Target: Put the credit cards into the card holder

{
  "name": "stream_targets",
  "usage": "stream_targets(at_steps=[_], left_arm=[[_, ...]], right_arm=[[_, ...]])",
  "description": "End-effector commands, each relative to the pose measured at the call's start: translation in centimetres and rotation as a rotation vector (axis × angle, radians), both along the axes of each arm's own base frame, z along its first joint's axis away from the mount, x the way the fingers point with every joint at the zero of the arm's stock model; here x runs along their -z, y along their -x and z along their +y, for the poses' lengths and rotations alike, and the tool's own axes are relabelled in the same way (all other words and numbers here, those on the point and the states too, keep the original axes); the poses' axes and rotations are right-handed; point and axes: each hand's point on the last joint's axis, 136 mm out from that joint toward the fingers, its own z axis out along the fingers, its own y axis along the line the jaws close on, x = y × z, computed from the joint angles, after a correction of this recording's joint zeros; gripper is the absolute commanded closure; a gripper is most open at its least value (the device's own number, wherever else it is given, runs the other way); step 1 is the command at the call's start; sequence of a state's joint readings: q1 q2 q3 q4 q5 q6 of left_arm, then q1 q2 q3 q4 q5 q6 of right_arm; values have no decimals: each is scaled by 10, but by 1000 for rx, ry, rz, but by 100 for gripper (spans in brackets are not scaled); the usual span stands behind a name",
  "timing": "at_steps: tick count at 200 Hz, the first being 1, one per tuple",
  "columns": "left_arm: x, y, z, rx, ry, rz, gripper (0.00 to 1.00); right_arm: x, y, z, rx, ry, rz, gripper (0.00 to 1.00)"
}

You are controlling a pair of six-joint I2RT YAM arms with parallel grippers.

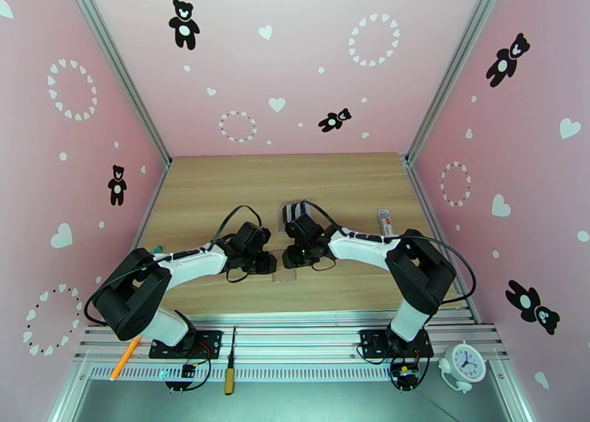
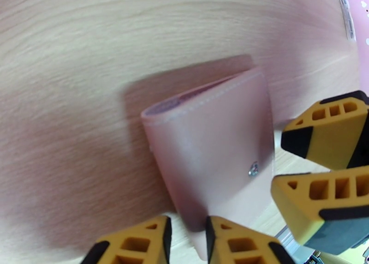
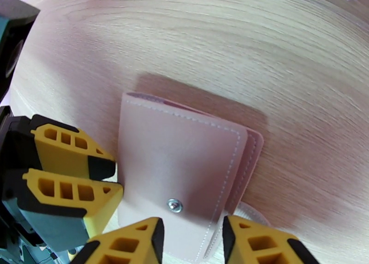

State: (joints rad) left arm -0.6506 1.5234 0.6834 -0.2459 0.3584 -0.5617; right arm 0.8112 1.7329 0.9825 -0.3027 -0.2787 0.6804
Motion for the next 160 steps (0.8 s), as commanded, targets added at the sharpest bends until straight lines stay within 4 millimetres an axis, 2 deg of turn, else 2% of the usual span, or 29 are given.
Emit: stream_targets(at_steps=[1, 77, 160], left_arm=[[4, -2, -2, -4, -5, -7, 72], [6, -1, 0, -8, -13, -6, 74], [5, -4, 0, -8, -15, -18, 74]], right_arm=[[13, 4, -4, 7, 22, 22, 60], [18, 5, -2, 9, 15, 36, 59], [7, 10, 11, 14, -89, 63, 59]])
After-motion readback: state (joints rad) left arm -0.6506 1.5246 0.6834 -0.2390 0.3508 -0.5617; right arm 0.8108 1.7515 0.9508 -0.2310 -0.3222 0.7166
